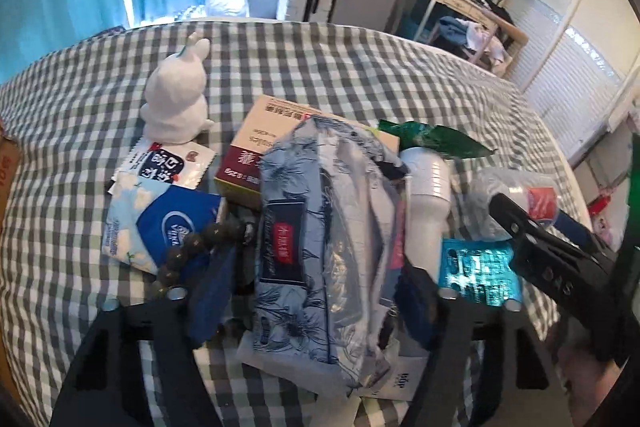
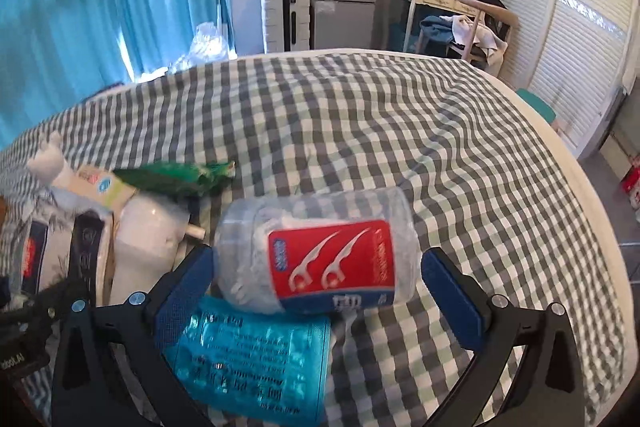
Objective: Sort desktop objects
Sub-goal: 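Grasp the blue-labelled floss jar with the right tool, then grasp the floral tissue pack with the left tool while the right holds the jar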
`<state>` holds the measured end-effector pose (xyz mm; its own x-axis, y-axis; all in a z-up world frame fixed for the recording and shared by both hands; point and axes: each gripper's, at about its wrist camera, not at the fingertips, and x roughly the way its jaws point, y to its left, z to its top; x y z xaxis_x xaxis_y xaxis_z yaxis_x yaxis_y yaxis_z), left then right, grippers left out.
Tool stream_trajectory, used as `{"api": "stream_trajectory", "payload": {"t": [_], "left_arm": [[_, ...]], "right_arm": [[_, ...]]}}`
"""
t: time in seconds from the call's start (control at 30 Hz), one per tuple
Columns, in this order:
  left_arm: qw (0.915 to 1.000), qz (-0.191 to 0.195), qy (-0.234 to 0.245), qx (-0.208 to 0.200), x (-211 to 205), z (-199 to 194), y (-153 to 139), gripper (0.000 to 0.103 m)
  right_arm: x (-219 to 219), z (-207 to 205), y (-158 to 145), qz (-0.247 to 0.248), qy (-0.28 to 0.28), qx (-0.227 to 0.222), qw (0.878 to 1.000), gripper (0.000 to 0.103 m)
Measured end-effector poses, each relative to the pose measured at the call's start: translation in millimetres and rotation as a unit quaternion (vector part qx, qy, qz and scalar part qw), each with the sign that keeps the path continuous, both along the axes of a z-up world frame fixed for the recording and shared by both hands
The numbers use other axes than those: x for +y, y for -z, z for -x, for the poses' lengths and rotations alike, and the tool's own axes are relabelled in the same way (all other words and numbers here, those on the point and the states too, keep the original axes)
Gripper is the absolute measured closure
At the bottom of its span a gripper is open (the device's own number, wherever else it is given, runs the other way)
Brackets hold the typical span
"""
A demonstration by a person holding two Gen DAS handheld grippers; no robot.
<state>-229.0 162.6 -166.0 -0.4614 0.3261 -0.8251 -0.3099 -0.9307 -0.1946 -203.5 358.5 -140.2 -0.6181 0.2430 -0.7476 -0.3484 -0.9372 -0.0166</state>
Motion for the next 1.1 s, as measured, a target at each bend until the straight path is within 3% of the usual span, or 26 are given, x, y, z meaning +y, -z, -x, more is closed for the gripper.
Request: {"api": "stream_trajectory", "payload": {"t": [0.17,0.27,0.47,0.67,1.1], "left_arm": [[0.9998,-0.005,0.021,0.000,-1,-6,-8,0.050],[0.9997,-0.009,0.021,0.002,-3,-8,-17,0.058],[0.9993,-0.026,0.021,0.019,-14,-15,-41,0.060],[0.9986,-0.036,0.013,0.036,-31,-33,-71,0.060],[0.9959,-0.043,-0.006,0.079,-88,-79,-132,0.060]], "right_arm": [[15,0,8,0.050,0.006,-0.003,0.999,0.007],[15,-6,8,0.046,0.003,-0.001,0.999,0.009],[19,-28,-3,0.079,0.016,0.013,0.997,0.010],[2,-67,-48,0.102,0.002,0.052,0.993,0.012],[-78,-125,-120,0.075,-0.061,0.093,0.991,0.012]]}}
